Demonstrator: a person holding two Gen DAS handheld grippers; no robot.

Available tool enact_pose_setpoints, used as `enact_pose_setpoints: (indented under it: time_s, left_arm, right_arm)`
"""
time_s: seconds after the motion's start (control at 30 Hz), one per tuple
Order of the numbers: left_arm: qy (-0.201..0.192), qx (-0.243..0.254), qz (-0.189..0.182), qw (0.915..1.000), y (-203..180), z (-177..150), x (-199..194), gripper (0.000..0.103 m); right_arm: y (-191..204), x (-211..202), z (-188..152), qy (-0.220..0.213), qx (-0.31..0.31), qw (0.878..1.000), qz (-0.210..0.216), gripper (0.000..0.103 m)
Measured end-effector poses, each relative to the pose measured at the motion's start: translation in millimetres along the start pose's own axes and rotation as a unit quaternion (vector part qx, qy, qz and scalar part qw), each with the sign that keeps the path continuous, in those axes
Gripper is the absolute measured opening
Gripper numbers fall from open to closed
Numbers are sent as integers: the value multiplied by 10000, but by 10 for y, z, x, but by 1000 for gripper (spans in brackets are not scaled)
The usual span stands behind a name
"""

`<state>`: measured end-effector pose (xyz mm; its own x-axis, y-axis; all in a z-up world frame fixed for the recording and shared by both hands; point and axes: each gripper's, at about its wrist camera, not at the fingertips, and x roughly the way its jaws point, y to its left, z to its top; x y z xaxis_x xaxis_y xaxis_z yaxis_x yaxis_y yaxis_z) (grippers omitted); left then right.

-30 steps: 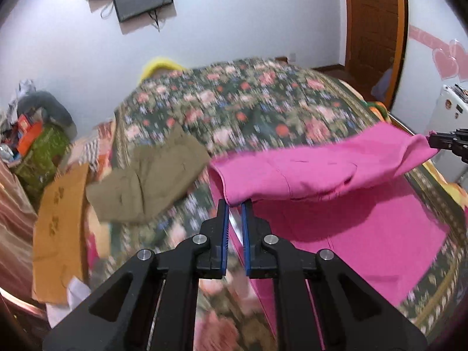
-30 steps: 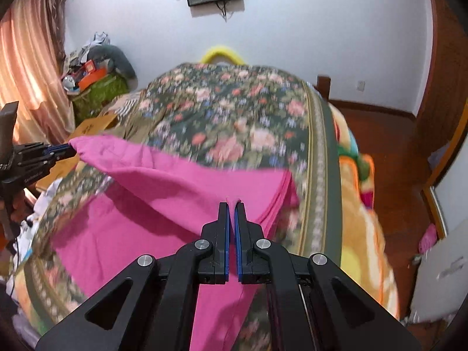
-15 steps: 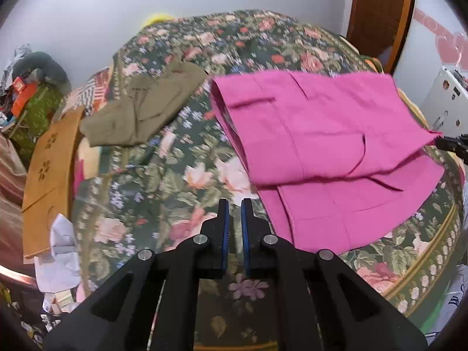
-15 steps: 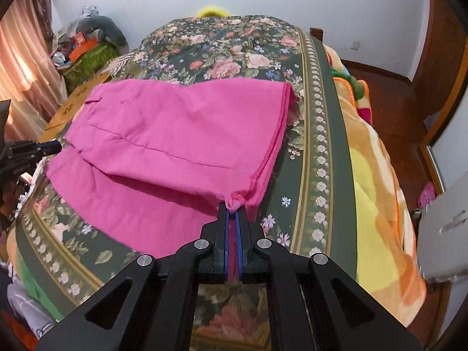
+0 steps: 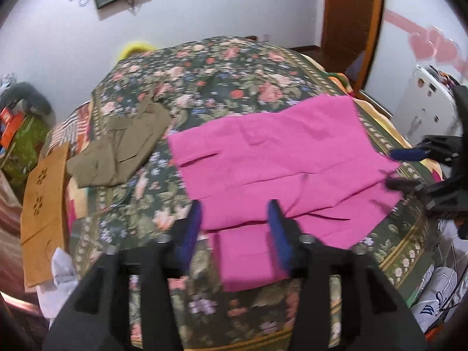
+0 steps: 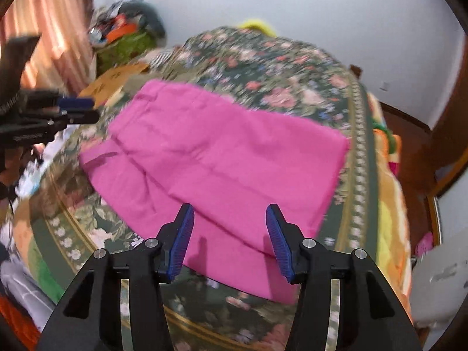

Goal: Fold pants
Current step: 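Lower the folded trousers onto the bed and open both grippers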

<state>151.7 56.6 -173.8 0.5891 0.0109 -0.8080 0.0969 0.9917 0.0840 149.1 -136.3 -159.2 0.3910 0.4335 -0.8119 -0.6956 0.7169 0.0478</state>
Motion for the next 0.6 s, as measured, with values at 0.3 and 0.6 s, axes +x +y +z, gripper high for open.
enact_pose_setpoints:
  time_s: [0.3,0.6]
  left_arm:
    - [413,548,-220,9974,-368,-70,366,54]
    - [507,917,-127,9944,-566,-71,601,54]
  right_arm:
    - [97,542,17,464,-171,9984,266,46]
    - [97,514,120,169,-266,9992,264,5]
